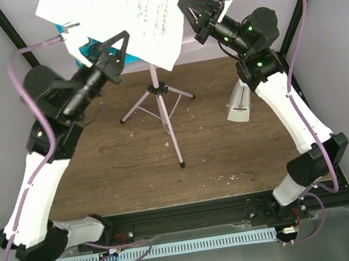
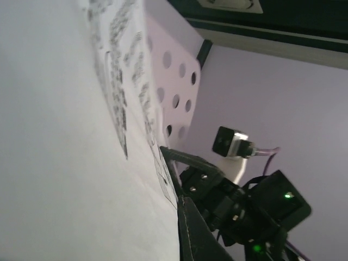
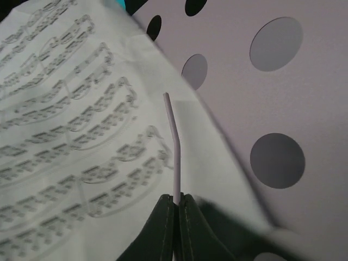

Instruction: Pack up the instrument practice props

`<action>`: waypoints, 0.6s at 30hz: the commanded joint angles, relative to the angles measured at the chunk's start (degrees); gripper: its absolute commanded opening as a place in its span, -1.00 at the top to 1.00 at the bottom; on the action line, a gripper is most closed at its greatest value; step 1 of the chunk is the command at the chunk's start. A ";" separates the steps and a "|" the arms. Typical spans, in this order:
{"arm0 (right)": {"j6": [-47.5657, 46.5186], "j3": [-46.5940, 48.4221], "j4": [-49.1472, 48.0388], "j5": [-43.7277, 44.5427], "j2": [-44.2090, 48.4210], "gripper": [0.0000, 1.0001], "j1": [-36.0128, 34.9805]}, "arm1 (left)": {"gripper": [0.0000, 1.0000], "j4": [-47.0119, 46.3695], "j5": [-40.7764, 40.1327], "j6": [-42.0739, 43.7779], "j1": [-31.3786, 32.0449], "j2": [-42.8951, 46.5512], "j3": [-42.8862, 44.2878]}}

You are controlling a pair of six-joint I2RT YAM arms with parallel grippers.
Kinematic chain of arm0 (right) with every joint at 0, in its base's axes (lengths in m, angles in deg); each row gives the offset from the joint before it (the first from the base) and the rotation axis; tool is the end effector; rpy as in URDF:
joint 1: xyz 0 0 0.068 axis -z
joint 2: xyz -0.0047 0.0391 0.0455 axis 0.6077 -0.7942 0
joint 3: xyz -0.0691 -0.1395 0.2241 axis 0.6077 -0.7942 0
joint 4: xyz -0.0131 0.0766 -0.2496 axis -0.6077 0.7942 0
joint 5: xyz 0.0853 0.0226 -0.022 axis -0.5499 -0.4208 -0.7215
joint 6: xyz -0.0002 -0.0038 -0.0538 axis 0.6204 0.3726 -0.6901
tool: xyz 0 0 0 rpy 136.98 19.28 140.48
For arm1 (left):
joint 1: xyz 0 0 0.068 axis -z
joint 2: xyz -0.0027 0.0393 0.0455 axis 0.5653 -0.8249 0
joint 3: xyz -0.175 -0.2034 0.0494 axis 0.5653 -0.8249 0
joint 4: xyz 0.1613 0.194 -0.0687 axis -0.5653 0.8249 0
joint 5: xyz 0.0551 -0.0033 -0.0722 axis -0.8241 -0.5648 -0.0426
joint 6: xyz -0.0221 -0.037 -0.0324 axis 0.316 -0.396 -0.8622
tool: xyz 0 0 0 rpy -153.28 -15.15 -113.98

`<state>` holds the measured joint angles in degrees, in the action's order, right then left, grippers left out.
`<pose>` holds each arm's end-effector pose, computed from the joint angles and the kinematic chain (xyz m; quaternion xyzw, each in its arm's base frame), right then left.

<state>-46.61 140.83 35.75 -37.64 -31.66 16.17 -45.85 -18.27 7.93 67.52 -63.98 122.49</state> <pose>0.3033 0.1388 0.5450 -0.2478 0.4811 0.4300 0.7227 0.1971 -0.1374 0.5707 0.1110 0.5885 -0.4595 0.6559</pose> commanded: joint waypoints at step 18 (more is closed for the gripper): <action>-1.10 -12.53 -1.54 -1.90 8.28 -0.88 -0.63 | 1.00 19.90 30.79 14.86 -0.33 30.12 -28.25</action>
<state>-46.20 132.40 34.46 -39.65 -27.44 15.84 -31.97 5.57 21.39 67.39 -33.91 100.80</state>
